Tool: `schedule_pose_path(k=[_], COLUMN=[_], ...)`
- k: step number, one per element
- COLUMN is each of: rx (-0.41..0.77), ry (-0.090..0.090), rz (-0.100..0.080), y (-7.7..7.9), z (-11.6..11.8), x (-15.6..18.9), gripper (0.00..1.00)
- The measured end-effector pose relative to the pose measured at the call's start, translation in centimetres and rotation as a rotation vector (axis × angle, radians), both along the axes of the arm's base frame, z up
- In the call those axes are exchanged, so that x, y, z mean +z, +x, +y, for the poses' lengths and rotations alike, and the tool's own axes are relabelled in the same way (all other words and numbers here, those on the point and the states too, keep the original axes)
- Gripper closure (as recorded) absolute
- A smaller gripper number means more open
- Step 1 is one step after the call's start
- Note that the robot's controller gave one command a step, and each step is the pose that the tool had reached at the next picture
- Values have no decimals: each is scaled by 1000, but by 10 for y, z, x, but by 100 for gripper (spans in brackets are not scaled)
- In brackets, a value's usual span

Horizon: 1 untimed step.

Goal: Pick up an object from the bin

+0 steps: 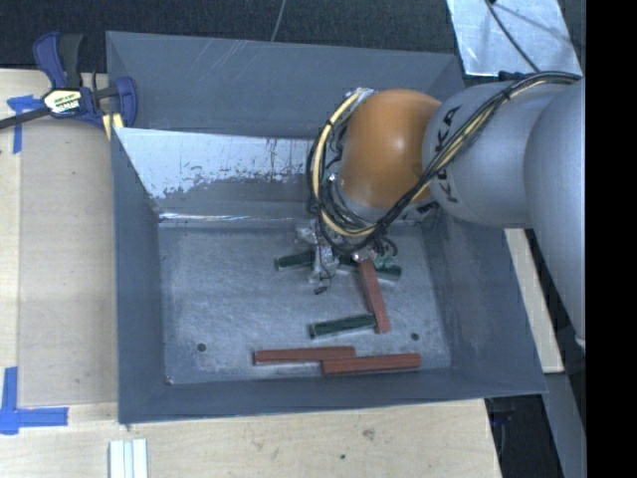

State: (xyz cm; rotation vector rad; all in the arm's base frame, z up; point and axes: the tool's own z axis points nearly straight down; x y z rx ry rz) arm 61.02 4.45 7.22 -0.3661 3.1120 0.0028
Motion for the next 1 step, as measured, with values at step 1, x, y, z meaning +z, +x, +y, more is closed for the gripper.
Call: schedule_pose_path(k=[1], rx=[0], ry=[-1], rz=[4], y=[-1], z=[0], x=[4], gripper=[100])
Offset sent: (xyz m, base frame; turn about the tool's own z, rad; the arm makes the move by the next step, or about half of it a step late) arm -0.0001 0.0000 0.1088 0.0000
